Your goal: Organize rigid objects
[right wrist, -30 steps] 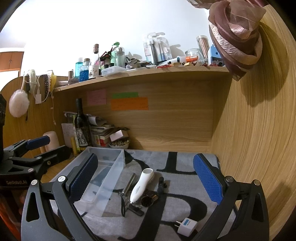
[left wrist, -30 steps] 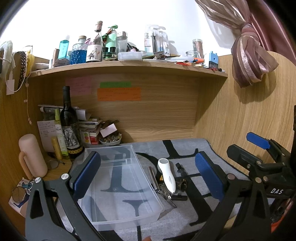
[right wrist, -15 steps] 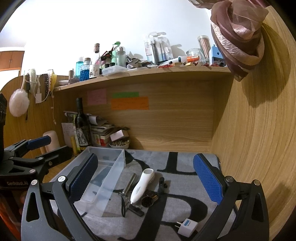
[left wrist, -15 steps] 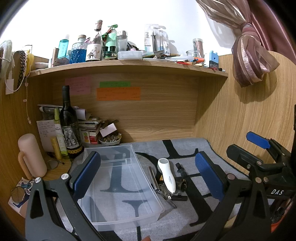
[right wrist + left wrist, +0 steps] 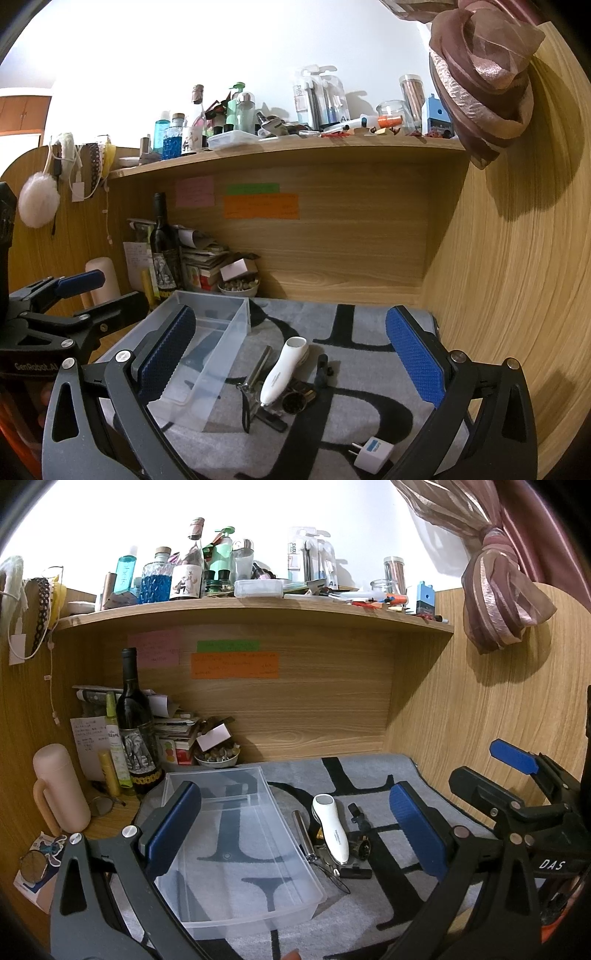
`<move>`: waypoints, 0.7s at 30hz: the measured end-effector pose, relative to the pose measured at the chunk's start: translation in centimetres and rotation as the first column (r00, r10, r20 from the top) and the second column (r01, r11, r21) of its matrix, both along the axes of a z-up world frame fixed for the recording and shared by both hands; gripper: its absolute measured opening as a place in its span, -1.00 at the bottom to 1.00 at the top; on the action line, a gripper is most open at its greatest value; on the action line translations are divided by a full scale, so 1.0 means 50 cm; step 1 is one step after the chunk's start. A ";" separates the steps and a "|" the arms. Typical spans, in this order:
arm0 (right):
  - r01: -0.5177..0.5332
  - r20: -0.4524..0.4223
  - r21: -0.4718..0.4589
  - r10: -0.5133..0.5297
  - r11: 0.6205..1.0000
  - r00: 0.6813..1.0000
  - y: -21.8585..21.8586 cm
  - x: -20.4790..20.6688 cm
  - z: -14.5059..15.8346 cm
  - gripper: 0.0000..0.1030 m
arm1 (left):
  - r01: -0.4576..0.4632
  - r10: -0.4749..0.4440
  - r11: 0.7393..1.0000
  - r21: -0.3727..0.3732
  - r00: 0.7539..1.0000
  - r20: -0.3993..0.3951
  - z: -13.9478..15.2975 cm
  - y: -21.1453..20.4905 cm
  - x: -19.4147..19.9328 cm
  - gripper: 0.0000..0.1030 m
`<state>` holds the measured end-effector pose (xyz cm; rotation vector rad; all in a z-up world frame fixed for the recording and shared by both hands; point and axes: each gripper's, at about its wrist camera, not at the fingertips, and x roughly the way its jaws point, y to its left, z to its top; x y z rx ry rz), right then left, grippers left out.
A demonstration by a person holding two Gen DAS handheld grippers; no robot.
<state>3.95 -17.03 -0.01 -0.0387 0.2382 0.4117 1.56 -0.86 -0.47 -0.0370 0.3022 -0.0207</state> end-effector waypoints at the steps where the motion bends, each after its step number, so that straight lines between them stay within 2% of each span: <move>1: 0.000 0.001 0.000 0.000 1.000 1.000 0.000 0.000 0.000 1.00 | 0.000 0.000 1.000 0.000 1.000 0.000 0.000 0.000 0.000 1.00; 16: -0.004 0.007 -0.012 0.005 1.000 1.000 0.006 0.000 0.004 1.00 | 0.005 -0.005 1.000 -0.004 1.000 0.002 0.000 0.001 -0.001 1.00; 21: -0.023 -0.021 -0.020 0.022 1.000 1.000 0.006 0.006 0.002 1.00 | 0.030 -0.030 0.999 -0.025 1.000 0.007 0.000 0.008 -0.003 1.00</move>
